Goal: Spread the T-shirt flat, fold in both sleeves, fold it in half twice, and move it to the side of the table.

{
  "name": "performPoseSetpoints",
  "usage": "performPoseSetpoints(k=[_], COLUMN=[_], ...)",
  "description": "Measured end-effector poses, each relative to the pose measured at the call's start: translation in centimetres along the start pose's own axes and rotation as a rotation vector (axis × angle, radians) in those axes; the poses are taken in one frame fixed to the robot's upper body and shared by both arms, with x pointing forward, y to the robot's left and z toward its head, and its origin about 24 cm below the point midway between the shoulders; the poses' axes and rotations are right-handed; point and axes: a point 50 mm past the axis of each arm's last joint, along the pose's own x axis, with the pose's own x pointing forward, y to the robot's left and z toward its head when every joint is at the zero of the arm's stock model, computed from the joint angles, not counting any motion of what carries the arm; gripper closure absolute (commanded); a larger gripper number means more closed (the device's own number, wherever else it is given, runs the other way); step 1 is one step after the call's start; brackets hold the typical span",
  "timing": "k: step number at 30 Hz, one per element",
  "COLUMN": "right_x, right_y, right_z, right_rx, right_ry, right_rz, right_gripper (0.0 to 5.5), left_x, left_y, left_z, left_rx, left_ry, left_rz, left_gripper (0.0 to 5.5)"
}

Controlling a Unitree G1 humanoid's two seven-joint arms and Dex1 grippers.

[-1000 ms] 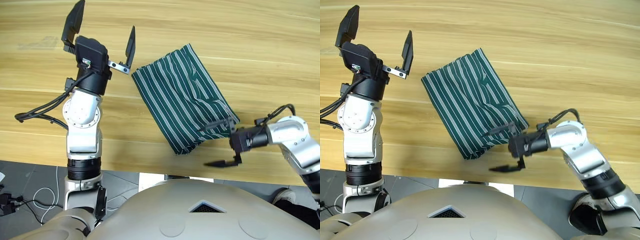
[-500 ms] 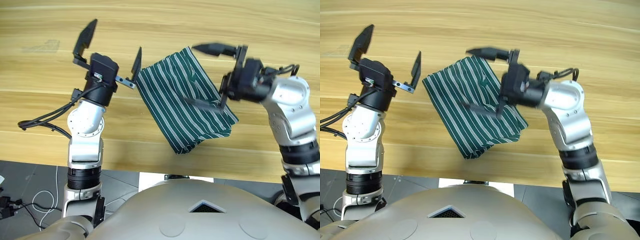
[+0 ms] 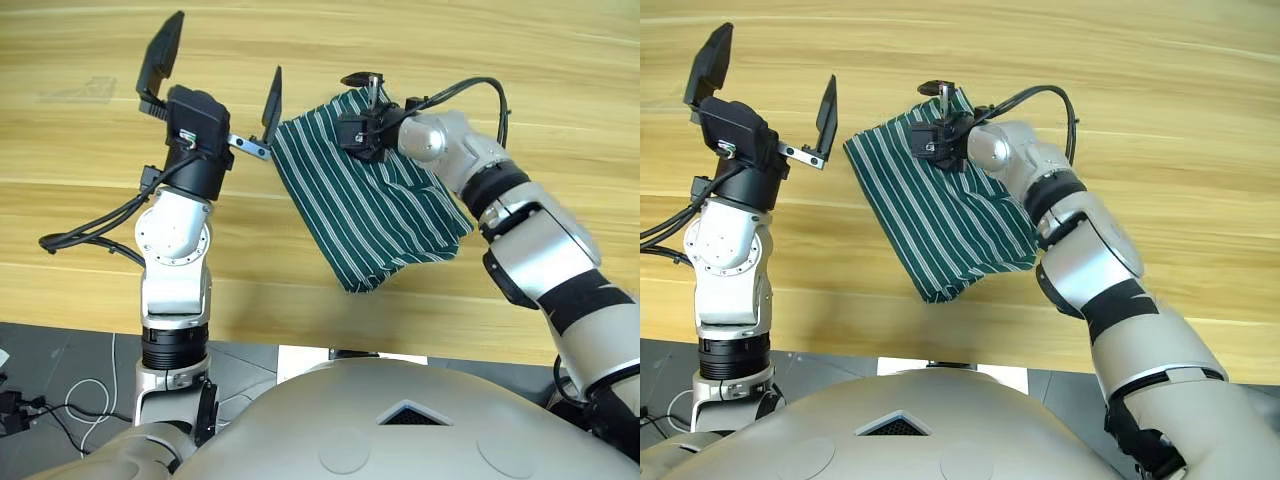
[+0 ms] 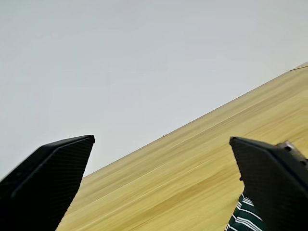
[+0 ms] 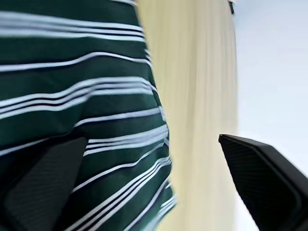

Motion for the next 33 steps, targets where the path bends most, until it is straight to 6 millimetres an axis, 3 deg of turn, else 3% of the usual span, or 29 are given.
performPoseSetpoints(k=[3, 8, 10, 14, 16, 18, 26, 33], right_x=[-0.4, -4.4, -5.5, -6.1, -5.9, -5.7, -4.5, -5.0], right_y=[-0.1, 0.2, 0.8, 0.5, 1.2, 3.0, 5.8, 5.7], right_z=[-1.5, -8.9, -10.3, -9.7, -8.1, -5.9, -0.6, -1.0], right_rx=[-0.107, -0.124, -0.085, 0.156, 0.266, 0.378, 0.525, 0.541], right_ry=[0.097, 0.456, 0.492, 0.313, 0.142, -0.047, -0.315, -0.313], right_rz=[0.015, 0.018, 0.038, 0.030, 0.040, 0.062, 0.081, 0.049], right_gripper=[0.45, 0.45, 0.45, 0.45, 0.45, 0.45, 0.45, 0.45], left_x=[0.0, 0.0, 0.0, 0.1, 0.1, 0.1, 0.1, -0.1], left_y=[0.0, -0.4, -0.5, -0.8, -0.9, -1.3, -1.6, -2.0], left_z=[0.0, -0.2, -0.2, -0.1, -0.2, -0.4, -0.8, -1.0], left_rx=[0.001, 0.009, 0.006, 0.002, 0.001, -0.003, 0.017, 0.012], left_ry=[0.002, 0.009, 0.008, 0.006, 0.007, 0.014, 0.017, 0.024], left_rz=[-0.001, -0.005, -0.008, -0.016, -0.020, -0.031, -0.041, -0.056], left_gripper=[0.30, 0.30, 0.30, 0.30, 0.30, 0.30, 0.30, 0.30])
